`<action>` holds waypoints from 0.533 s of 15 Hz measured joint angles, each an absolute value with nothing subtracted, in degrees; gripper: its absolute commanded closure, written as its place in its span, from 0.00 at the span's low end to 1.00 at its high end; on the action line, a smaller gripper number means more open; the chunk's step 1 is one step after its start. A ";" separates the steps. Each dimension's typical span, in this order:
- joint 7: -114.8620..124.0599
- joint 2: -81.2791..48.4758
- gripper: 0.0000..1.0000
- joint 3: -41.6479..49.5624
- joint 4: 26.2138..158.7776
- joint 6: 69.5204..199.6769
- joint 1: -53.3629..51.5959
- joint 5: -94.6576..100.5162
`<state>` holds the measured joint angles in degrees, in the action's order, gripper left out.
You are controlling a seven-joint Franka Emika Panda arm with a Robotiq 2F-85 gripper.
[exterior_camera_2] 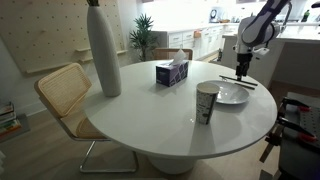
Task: Move the spoon to the side of the plate.
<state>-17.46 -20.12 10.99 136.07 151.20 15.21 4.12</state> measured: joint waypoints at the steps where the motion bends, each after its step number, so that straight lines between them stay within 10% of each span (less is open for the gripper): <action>1: -17.28 -18.54 0.00 11.12 136.06 151.12 15.21 4.04; 8: -16.16 2.27 0.00 11.97 138.78 149.75 15.28 1.26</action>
<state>-16.16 2.27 11.97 138.78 149.75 15.28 1.26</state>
